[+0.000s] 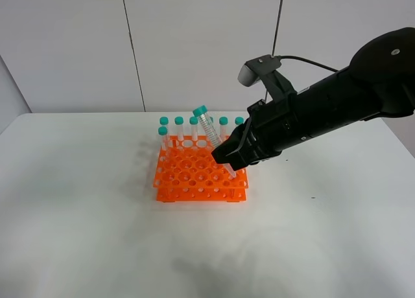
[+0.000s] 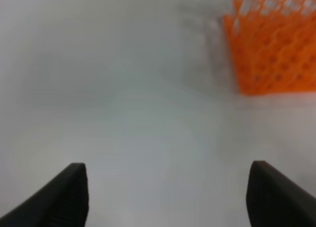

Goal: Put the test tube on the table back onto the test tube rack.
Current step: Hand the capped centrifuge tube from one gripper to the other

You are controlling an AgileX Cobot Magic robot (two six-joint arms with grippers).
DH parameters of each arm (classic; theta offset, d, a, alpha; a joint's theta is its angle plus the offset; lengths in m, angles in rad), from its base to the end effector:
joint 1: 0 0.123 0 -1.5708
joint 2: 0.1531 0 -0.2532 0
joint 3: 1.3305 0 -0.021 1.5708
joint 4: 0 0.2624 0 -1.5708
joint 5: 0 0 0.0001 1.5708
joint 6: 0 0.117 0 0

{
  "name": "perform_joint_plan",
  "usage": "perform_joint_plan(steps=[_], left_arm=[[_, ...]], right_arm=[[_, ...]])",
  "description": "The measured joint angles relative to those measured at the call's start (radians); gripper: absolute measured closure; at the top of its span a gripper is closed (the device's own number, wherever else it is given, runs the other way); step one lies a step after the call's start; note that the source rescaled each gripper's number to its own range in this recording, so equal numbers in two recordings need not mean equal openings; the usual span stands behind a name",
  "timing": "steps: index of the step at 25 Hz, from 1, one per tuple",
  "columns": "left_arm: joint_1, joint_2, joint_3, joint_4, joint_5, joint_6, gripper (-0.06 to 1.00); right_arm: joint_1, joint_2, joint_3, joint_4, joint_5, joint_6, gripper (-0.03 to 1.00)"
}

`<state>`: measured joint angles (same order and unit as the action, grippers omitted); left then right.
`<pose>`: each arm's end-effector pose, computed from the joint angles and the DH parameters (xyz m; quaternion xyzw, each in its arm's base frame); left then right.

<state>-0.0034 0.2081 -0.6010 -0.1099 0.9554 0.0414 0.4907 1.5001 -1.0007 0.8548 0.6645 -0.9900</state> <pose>0.0899 -0.0108 0.2992 0.0154 0.8523 -0.0449 0.5209 0.2698 0.2059 0.2091 -0.4078 0.8227 0.2625 0.2966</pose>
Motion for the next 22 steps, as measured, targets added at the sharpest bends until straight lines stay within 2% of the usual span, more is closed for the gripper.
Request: perform_joint_plan(steps=[3, 6, 9, 10, 11, 16, 19, 22], left_arm=[[0.0, 0.159, -0.08, -0.064, -0.093, 0.034, 0.03], [0.0, 0.301, -0.124, -0.177, -0.182, 0.095, 0.03], [0.0, 0.449, -0.134, -0.387, -0.23, 0.229, 0.03], [0.0, 0.508, -0.134, -0.495, -0.234, 0.298, 0.03], [0.0, 0.595, -0.134, -0.678, -0.24, 0.456, 0.03], [0.0, 0.79, -0.134, -1.094, -0.243, 0.815, 0.03], [-0.002, 0.878, -0.134, -1.249, -0.228, 0.935, 0.03], [-0.055, 0.946, -0.134, -1.321, -0.235, 0.998, 0.03]], right_arm=[[0.008, 0.004, -0.001, -0.006, 0.019, -0.016, 0.93], [0.011, 0.004, -0.001, -0.023, 0.052, -0.03, 0.93], [0.016, 0.004, -0.001, -0.027, 0.075, -0.033, 0.93], [0.016, 0.004, -0.001, -0.027, 0.079, -0.034, 0.93], [0.016, 0.004, -0.001, -0.027, 0.081, -0.034, 0.93], [0.016, 0.004, -0.001, -0.027, 0.08, -0.034, 0.93], [0.016, 0.004, -0.001, -0.027, 0.079, -0.034, 0.93], [0.016, 0.004, -0.001, -0.026, 0.078, -0.034, 0.93]])
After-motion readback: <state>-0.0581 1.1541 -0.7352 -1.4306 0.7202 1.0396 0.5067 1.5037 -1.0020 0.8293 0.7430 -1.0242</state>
